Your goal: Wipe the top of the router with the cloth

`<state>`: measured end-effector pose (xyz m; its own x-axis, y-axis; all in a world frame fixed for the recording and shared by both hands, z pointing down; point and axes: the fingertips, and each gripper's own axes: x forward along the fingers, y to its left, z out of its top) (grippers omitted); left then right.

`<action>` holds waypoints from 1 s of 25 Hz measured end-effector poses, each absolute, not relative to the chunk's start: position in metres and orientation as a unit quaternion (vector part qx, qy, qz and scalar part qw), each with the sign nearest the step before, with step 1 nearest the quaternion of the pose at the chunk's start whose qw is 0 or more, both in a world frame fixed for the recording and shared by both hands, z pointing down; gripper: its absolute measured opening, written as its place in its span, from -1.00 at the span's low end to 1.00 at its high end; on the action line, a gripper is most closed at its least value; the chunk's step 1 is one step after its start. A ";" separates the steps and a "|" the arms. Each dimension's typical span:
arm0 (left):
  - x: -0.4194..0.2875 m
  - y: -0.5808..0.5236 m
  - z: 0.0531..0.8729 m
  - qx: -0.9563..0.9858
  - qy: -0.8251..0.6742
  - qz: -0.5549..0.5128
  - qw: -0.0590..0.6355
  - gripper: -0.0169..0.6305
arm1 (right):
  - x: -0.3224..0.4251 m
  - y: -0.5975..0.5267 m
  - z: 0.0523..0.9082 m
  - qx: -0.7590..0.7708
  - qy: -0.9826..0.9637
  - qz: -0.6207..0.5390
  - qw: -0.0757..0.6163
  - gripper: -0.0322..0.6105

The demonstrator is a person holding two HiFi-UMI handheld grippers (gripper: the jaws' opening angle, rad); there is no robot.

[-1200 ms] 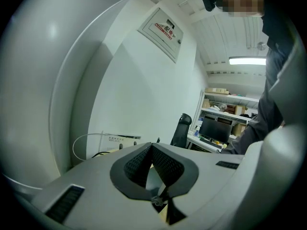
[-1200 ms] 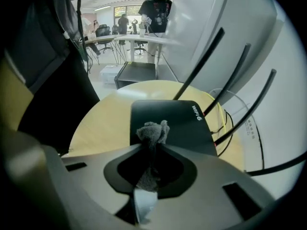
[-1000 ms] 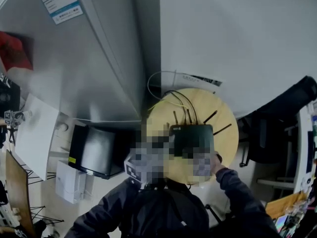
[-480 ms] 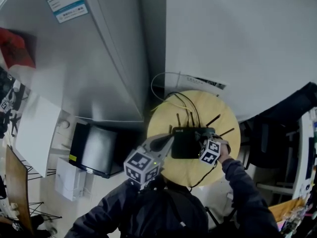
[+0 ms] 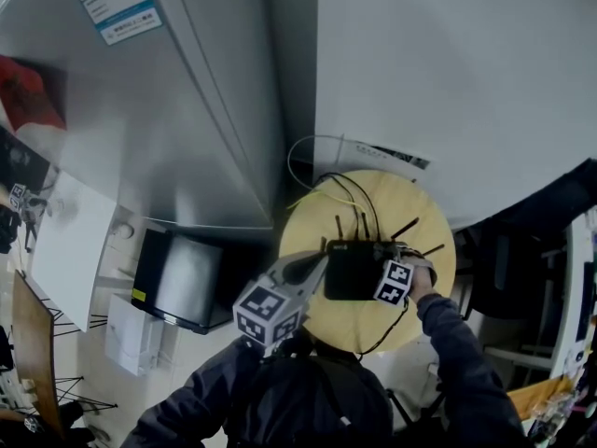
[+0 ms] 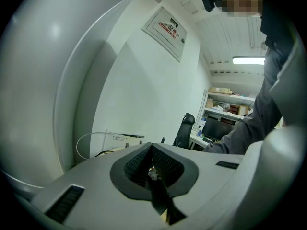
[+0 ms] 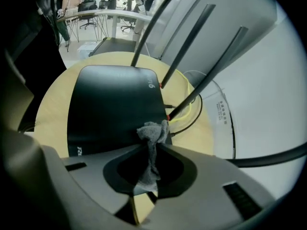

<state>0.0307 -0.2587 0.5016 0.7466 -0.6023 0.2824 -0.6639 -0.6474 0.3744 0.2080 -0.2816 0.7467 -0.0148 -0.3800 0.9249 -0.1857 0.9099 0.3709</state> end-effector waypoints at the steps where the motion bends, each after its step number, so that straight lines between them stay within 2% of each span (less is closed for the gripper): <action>1: 0.032 -0.259 0.501 0.906 -0.349 0.066 0.232 -0.94 | 0.208 -0.278 0.746 0.193 -0.710 -0.073 0.674 -0.68; 19: 0.055 -0.248 0.498 0.919 -0.313 0.064 0.233 -0.94 | 0.207 -0.158 0.745 0.126 -0.746 -0.032 0.653 -0.68; 25: 0.051 -0.246 0.497 0.918 -0.315 0.064 0.230 -0.94 | 0.241 -0.220 0.736 0.260 -0.708 -0.047 0.655 -0.68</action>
